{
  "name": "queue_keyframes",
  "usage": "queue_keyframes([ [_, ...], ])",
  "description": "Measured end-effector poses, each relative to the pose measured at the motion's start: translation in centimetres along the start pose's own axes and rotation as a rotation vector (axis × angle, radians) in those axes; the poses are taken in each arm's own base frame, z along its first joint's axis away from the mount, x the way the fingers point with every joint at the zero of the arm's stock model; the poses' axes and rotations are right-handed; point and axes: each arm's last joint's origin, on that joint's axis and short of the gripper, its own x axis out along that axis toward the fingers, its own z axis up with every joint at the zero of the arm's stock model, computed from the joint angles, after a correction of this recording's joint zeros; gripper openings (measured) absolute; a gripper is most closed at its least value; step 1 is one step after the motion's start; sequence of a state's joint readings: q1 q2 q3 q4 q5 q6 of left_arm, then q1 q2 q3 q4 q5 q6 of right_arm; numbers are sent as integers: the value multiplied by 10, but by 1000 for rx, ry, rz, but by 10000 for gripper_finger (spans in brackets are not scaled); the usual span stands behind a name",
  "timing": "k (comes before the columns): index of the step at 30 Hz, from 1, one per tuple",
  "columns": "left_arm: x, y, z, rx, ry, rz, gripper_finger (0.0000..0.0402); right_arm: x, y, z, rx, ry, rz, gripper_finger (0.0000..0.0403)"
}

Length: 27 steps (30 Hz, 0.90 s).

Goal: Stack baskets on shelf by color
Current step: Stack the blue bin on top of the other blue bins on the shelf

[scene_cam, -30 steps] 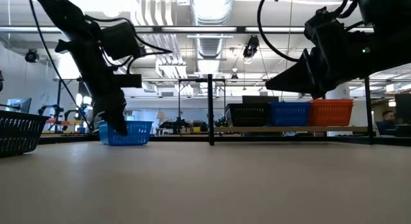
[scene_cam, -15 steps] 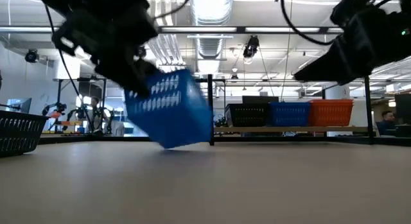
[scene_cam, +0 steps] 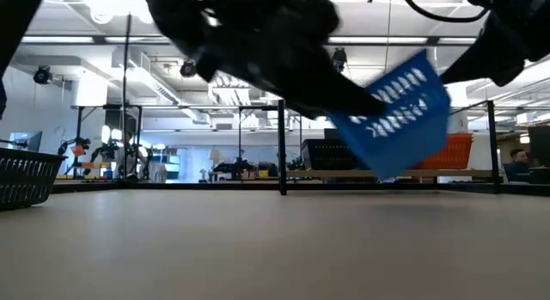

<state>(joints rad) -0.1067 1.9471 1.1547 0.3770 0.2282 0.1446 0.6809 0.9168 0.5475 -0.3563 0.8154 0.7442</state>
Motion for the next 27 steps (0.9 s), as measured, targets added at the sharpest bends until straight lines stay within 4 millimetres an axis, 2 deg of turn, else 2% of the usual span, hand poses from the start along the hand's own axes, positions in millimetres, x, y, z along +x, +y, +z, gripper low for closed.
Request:
queue_keyframes([
  [6,46,22,7,-28,89,6,1,1,7,-9,58,99,-44,9],
  [11,61,32,10,-48,142,33,8,8,16,-17,48,137,-61,9],
  [15,63,33,12,-46,141,35,39,14,22,-20,50,206,-46,22],
  [21,59,40,13,-57,147,48,108,15,26,-16,106,268,-10,82],
  [24,49,42,20,-67,170,52,134,15,28,-15,115,265,-5,116],
  [27,28,43,32,-79,211,53,144,19,32,-17,107,266,-5,145],
])
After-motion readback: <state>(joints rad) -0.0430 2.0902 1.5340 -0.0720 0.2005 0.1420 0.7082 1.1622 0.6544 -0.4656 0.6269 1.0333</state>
